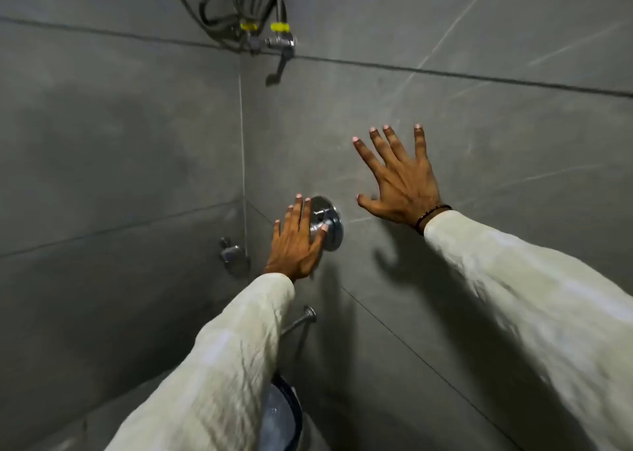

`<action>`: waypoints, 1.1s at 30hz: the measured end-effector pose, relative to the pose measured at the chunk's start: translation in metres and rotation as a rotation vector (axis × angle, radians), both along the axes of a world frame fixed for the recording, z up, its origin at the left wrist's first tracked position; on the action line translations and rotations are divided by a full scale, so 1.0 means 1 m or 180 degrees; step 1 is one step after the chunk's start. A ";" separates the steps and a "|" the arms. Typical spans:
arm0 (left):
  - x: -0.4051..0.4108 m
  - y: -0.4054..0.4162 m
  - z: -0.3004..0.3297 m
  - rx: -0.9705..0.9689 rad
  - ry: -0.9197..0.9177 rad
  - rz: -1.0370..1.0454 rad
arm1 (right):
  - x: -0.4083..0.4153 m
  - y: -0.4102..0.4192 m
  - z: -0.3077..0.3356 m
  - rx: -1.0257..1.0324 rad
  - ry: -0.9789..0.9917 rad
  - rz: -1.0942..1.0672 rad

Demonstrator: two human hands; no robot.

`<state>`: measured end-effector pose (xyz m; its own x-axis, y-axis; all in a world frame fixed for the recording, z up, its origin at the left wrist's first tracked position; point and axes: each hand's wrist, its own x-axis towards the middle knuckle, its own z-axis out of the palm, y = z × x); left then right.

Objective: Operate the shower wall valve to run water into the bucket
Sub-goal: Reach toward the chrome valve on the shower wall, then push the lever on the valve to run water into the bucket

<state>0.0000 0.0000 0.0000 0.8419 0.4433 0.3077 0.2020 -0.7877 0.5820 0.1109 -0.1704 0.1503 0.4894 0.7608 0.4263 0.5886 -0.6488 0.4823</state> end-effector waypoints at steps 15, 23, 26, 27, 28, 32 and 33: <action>0.130 0.045 -0.120 -0.2151 -0.0284 0.0850 | 0.123 0.063 -0.089 -0.1721 -0.1486 0.0026; 0.151 0.072 -0.145 -0.3025 -0.0147 0.0816 | 0.132 0.087 -0.102 -0.1715 -0.1593 0.0051; 0.147 0.082 -0.147 -0.2828 -0.0082 0.0709 | 0.132 0.089 -0.103 -0.1707 -0.1635 0.0044; 0.146 0.084 -0.148 -0.2792 -0.0050 0.0665 | 0.131 0.089 -0.103 -0.1704 -0.1634 0.0044; 0.146 0.085 -0.148 -0.2759 -0.0032 0.0633 | 0.131 0.089 -0.103 -0.1698 -0.1631 0.0043; 0.145 0.087 -0.149 -0.2702 -0.0055 0.0576 | 0.129 0.090 -0.101 -0.1681 -0.1594 0.0035; 0.145 0.087 -0.149 -0.2673 -0.0055 0.0571 | 0.129 0.090 -0.101 -0.1690 -0.1598 0.0030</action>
